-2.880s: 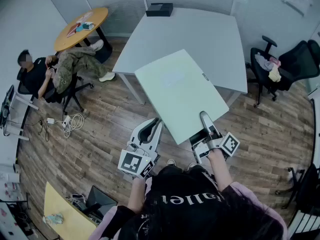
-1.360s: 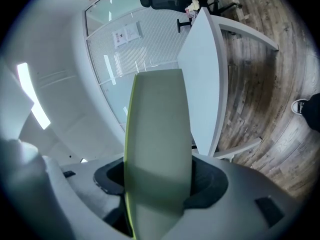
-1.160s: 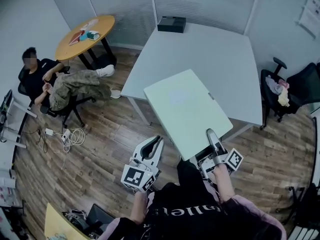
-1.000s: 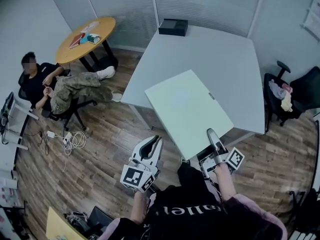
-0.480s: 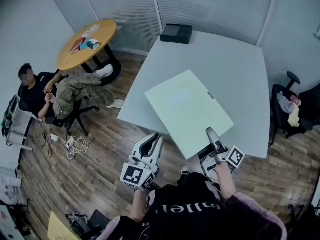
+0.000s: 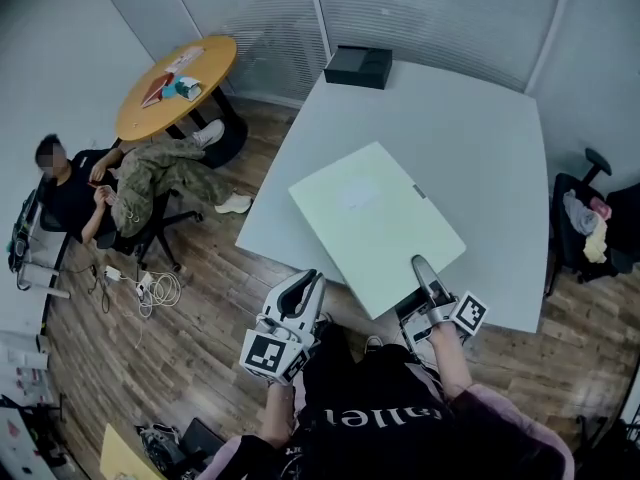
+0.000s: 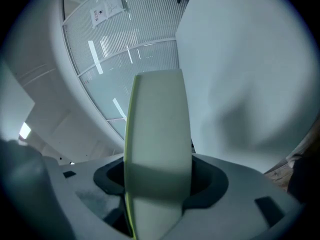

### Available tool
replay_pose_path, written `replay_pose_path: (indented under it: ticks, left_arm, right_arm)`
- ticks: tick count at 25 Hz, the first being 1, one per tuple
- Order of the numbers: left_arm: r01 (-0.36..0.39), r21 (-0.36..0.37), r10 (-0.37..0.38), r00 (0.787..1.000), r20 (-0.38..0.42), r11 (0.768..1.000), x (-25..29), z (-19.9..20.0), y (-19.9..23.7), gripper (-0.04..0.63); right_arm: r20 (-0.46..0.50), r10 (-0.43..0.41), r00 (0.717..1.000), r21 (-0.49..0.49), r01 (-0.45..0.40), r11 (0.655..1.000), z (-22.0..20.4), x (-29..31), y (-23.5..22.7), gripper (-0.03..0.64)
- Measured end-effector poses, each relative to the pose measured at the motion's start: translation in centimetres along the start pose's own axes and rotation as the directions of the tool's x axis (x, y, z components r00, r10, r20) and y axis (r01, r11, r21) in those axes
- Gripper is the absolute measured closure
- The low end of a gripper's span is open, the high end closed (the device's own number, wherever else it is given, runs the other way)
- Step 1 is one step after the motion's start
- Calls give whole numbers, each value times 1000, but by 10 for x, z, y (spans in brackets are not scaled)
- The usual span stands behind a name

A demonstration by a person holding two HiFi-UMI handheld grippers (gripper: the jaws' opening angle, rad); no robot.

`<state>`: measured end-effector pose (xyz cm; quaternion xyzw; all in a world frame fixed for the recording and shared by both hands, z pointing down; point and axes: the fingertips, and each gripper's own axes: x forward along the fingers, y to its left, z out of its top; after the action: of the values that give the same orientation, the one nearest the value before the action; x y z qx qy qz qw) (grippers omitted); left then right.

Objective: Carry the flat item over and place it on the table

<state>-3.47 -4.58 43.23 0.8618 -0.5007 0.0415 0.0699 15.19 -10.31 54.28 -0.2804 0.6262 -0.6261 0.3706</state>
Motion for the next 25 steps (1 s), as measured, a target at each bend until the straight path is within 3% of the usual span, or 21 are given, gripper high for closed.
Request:
replay_pose_path:
  ticks: [8,25]
  left_arm:
    - [34,-18,-34,999,1,999,33,0,37,537]
    - [124,-25,-125,992,-20,992,120,23,185,537]
  right_arm:
    - [27,-31,999,-15,32,999,12,38,-10,327]
    - [135,-153,979,-7,156,988,47,200,-57,327]
